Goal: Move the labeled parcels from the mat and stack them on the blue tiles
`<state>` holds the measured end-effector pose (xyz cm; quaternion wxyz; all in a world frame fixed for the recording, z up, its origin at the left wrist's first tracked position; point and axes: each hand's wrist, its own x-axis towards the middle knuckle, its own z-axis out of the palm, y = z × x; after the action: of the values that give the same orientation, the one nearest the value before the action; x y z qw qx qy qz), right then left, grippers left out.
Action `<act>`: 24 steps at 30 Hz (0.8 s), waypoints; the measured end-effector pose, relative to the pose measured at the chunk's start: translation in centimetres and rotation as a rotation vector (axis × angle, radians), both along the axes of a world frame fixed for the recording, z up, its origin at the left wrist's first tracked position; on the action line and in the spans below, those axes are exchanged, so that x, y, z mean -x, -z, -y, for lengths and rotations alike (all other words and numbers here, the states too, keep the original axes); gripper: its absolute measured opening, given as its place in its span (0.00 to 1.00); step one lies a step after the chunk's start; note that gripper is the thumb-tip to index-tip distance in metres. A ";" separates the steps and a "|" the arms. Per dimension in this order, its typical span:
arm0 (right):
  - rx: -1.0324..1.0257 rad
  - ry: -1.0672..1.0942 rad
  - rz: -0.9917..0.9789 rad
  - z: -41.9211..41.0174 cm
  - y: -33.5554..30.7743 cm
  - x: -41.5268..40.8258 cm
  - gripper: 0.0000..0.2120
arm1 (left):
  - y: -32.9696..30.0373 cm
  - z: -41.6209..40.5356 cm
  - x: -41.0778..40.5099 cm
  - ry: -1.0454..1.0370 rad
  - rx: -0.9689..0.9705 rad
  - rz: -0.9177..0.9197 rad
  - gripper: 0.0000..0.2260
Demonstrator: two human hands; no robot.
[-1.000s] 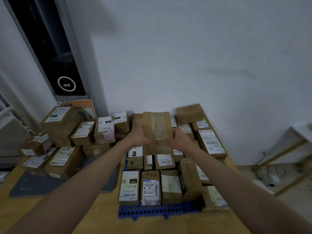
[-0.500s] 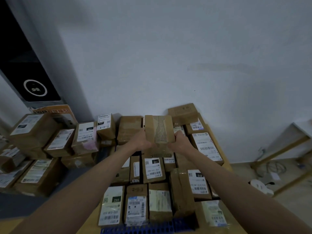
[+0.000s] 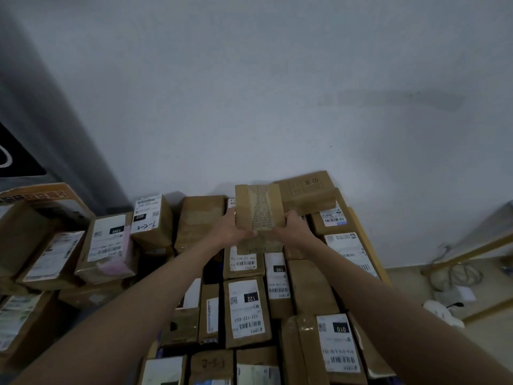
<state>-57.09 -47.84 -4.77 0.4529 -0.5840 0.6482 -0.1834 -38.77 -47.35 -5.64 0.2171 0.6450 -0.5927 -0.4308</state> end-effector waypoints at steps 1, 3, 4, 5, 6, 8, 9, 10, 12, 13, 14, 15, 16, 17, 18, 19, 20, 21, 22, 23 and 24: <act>0.003 0.010 -0.007 0.8 0.5 0.0 0.28 | 0.4 0.8 0.0 0.002 0.005 -0.004 0.36; 0.010 0.027 -0.031 2.4 1.3 -0.2 0.25 | 0.9 2.3 0.1 -0.009 0.000 -0.007 0.37; 0.012 0.025 -0.046 3.1 1.7 -0.3 0.26 | 1.1 3.0 0.1 -0.015 -0.001 -0.001 0.37; 0.013 0.019 -0.059 3.7 2.0 -0.5 0.27 | 1.4 3.6 0.1 -0.016 0.005 0.008 0.37; 0.011 0.011 -0.069 4.4 2.2 -0.6 0.28 | 1.7 4.1 0.1 -0.014 0.014 0.017 0.36; 0.007 0.006 -0.090 5.3 2.9 -0.9 0.29 | 2.3 5.0 0.1 -0.018 0.019 0.013 0.35; 0.010 0.009 -0.103 5.7 3.3 -1.0 0.28 | 2.6 5.3 0.1 -0.026 0.015 0.004 0.35; 0.017 0.012 -0.113 6.1 3.6 -1.1 0.26 | 2.9 5.6 0.1 -0.037 0.013 -0.002 0.35; 0.034 0.019 -0.116 6.8 4.0 -1.5 0.25 | 3.4 6.1 0.0 -0.064 0.016 0.005 0.34; 0.040 0.024 -0.110 7.0 4.0 -1.7 0.25 | 3.5 6.3 0.0 -0.073 0.019 0.014 0.34; 0.042 0.030 -0.105 7.2 4.0 -1.9 0.26 | 3.6 6.4 0.0 -0.078 0.024 0.023 0.33; 0.045 0.037 -0.106 7.4 4.0 -2.1 0.26 | 3.8 6.6 0.0 -0.080 0.028 0.034 0.33; 0.048 0.043 -0.118 7.5 4.0 -2.2 0.25 | 3.8 6.8 -0.1 -0.080 0.028 0.047 0.34; 0.051 0.046 -0.135 7.5 3.9 -2.2 0.24 | 3.9 6.9 0.0 -0.077 0.024 0.066 0.34; 0.055 0.047 -0.157 7.5 3.9 -2.4 0.22 | 3.9 7.0 0.0 -0.071 0.017 0.095 0.35; 0.061 0.049 -0.187 7.4 3.8 -2.5 0.21 | 3.7 7.1 0.1 -0.062 0.009 0.139 0.36; 0.069 0.052 -0.225 7.2 3.7 -2.7 0.20 | 3.5 7.1 0.3 -0.053 0.001 0.195 0.36; 0.083 0.053 -0.268 7.0 3.6 -2.9 0.18 | 3.3 7.2 0.5 -0.049 -0.002 0.254 0.36; 0.103 0.050 -0.311 6.8 3.4 -3.1 0.17 | 3.0 7.2 0.8 -0.051 -0.003 0.308 0.36; 0.132 0.044 -0.347 6.5 3.3 -3.3 0.18 | 2.7 7.1 1.0 -0.056 0.000 0.352 0.35; 0.163 0.038 -0.375 6.2 3.1 -3.5 0.20 | 2.5 7.0 1.1 -0.060 0.001 0.377 0.36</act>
<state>-53.58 -54.07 -7.91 0.2721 -0.6302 0.7151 -0.1320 -39.89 -54.33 -8.15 0.1154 0.7314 -0.6036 -0.2955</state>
